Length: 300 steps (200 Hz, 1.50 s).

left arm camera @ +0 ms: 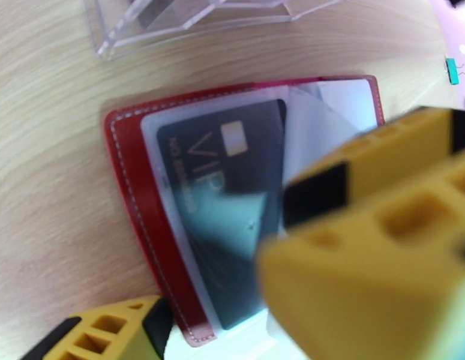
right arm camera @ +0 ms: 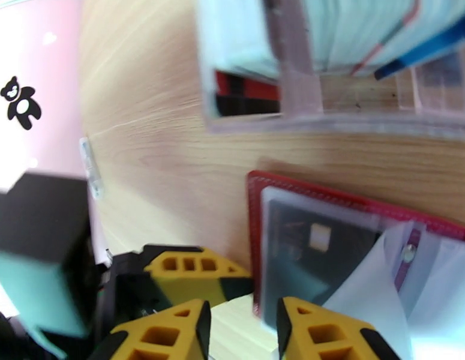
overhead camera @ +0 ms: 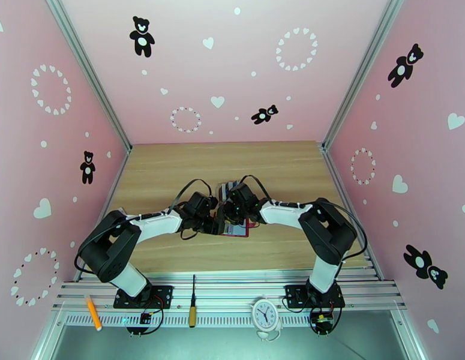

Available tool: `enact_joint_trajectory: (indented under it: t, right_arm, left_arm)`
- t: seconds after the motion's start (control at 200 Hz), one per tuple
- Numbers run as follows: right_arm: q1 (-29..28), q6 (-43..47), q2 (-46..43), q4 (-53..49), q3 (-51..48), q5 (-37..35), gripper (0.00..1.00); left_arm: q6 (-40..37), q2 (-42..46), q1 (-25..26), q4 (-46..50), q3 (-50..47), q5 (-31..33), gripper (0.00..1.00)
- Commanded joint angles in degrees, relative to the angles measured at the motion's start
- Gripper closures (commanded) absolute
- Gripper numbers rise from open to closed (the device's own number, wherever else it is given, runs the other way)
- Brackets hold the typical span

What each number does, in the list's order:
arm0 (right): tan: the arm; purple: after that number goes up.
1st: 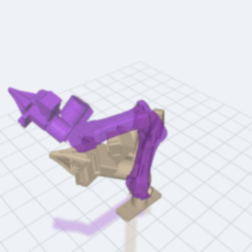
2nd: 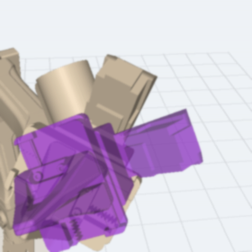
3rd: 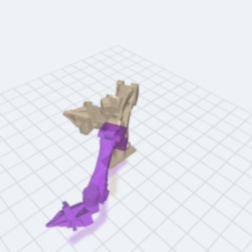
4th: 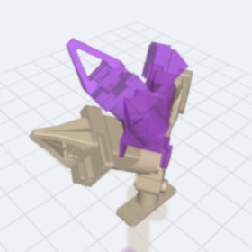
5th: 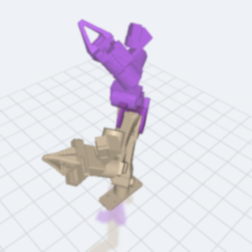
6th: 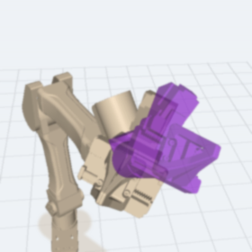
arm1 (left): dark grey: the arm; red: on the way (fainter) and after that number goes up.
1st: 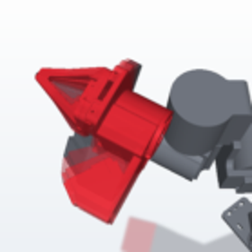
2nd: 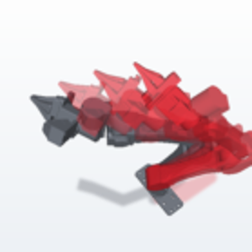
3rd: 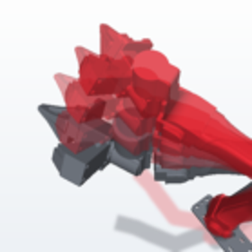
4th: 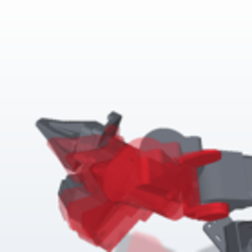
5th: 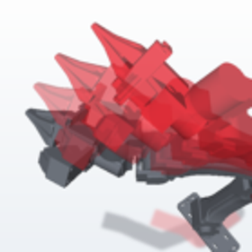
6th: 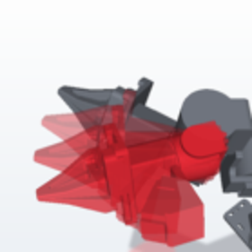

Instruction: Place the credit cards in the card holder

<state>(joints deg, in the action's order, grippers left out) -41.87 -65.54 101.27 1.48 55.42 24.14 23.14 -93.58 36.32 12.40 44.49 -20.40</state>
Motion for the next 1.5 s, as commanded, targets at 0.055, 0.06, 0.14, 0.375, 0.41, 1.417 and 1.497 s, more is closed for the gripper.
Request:
enact_joint_trajectory:
  t: [0.055,0.06,0.14,0.375,0.41,1.417,1.497]
  right_arm:
    - [1.41,1.47,-5.71,-3.04,-0.58,0.74,0.62]
    - [1.43,1.51,-5.81,-3.09,-0.58,0.69,0.62]
    - [2.12,2.59,-7.55,-5.25,-0.66,0.01,0.62]
    - [4.59,7.45,-11.83,-12.15,-3.0,-2.85,0.62]
    - [4.77,7.93,-12.19,-12.92,-3.3,-3.32,0.62]
    - [0.15,7.89,-0.58,-8.44,3.46,-1.53,0.62]
    - [0.11,7.77,0.78,-8.48,4.75,-1.24,0.62]
  left_arm:
    - [-0.55,-5.28,0.48,1.71,-1.37,5.54,0.33]
    - [-0.55,-5.29,0.5,1.73,-1.35,5.54,0.33]
    - [-0.48,-5.38,0.48,1.65,-1.35,5.33,0.33]
    - [-0.35,-4.18,0.51,1.65,-1.6,5.89,0.33]
    - [-0.37,-3.92,0.51,1.57,-1.62,5.96,0.33]
    - [0.27,3.26,-0.61,0.8,-4.02,9.85,0.43]
    - [0.64,4.68,-1.13,0.63,-4.58,10.67,0.42]
